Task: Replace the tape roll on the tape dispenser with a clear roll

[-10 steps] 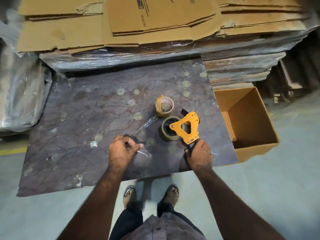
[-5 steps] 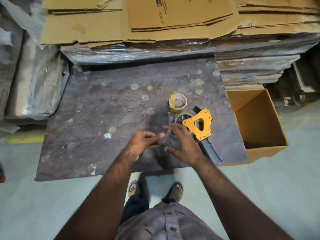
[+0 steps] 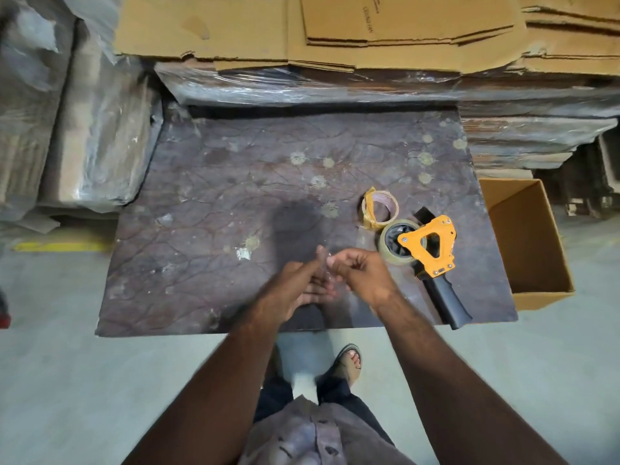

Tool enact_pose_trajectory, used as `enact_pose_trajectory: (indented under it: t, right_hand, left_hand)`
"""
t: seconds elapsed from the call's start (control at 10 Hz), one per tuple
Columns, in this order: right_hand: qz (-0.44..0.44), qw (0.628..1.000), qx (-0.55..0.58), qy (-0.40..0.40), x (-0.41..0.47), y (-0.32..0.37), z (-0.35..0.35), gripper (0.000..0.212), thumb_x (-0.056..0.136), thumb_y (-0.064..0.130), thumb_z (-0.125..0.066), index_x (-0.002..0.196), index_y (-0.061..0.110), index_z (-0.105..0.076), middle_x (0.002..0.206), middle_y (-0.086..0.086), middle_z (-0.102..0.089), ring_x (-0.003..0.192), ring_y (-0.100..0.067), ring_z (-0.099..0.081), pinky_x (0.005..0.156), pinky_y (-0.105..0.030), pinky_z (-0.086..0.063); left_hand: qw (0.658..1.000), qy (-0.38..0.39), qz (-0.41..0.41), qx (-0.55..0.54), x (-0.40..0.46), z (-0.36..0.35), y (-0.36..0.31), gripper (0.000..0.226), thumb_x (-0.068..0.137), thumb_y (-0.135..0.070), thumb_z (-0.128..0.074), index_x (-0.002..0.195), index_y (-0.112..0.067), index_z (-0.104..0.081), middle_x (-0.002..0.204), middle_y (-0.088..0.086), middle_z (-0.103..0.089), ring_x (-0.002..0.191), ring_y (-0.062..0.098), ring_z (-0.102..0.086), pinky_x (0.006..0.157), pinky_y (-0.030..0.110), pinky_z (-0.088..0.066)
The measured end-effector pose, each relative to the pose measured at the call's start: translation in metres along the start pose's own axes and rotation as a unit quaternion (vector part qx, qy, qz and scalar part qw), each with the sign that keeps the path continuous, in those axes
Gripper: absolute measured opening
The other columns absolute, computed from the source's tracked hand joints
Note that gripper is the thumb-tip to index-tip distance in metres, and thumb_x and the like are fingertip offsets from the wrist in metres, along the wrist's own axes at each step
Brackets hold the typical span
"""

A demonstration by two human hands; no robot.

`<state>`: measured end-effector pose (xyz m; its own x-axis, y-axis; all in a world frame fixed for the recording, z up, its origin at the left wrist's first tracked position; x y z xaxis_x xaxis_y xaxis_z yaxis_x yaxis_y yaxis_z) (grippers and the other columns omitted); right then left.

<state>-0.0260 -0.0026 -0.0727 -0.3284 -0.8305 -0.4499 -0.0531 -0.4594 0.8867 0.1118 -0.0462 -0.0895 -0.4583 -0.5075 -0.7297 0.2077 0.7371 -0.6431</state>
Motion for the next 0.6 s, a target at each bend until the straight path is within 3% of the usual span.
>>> enact_pose_trajectory:
  t: [0.1, 0.2, 0.3, 0.5, 0.6]
  right_hand:
    - [-0.103, 0.982, -0.021, -0.155, 0.017, -0.030, 0.008, 0.021, 0.094, 0.012, -0.068, 0.074, 0.016, -0.067, 0.059, -0.002, -0.068, 0.045, -0.011, -0.058, 0.042, -0.022, -0.044]
    - [-0.158, 0.959, -0.153, -0.181, 0.036, -0.048, 0.010, 0.022, 0.092, 0.029, -0.072, 0.073, 0.017, -0.069, 0.068, -0.005, -0.073, 0.061, -0.020, -0.067, 0.067, -0.032, -0.059]
    - [-0.163, 0.941, -0.247, -0.165, 0.053, -0.044, 0.001, 0.026, 0.090, 0.041, -0.071, 0.090, 0.015, -0.077, 0.089, -0.008, -0.076, 0.085, -0.023, -0.070, 0.080, -0.029, -0.053]
    - [-0.201, 0.878, -0.403, -0.161, 0.060, -0.029, -0.004, 0.049, 0.076, 0.055, -0.076, 0.108, 0.017, -0.075, 0.115, -0.013, -0.073, 0.106, -0.032, -0.070, 0.087, -0.037, -0.057]
    - [-0.190, 0.864, -0.440, -0.153, 0.049, -0.007, -0.002, 0.056, 0.079, 0.059, -0.074, 0.113, 0.015, -0.072, 0.117, -0.014, -0.070, 0.111, -0.033, -0.067, 0.087, -0.036, -0.055]
  left_hand:
    - [0.994, -0.078, 0.008, -0.076, 0.005, 0.008, 0.004, 0.061, 0.108, -0.053, -0.029, 0.103, -0.002, -0.064, 0.103, 0.025, -0.072, 0.084, 0.031, -0.073, 0.070, 0.037, -0.061]
    - [0.996, -0.077, 0.005, -0.034, 0.004, 0.024, 0.001, 0.034, 0.110, -0.038, -0.037, 0.110, -0.010, -0.057, 0.097, 0.016, -0.073, 0.072, 0.026, -0.071, 0.060, 0.031, -0.055]
    - [0.998, -0.041, 0.012, 0.044, -0.004, 0.043, 0.001, 0.022, 0.107, -0.033, -0.047, 0.105, -0.013, -0.057, 0.093, 0.012, -0.074, 0.068, 0.024, -0.067, 0.061, 0.030, -0.051]
    - [0.993, -0.055, 0.029, 0.095, -0.020, 0.092, 0.004, 0.023, 0.105, -0.032, -0.053, 0.103, -0.011, -0.061, 0.092, 0.011, -0.074, 0.069, 0.022, -0.066, 0.062, 0.029, -0.049]
    - [0.989, -0.066, 0.021, 0.129, -0.021, 0.093, -0.005, 0.020, 0.104, -0.031, -0.054, 0.099, -0.013, -0.060, 0.090, 0.010, -0.073, 0.065, 0.020, -0.063, 0.060, 0.027, -0.046]
Point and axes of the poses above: each hand's wrist, its own x-axis towards the middle knuckle, its own z-axis out of the back of the hand, y = z × x, the point moved 6 cm from there along x, towards the middle knuckle
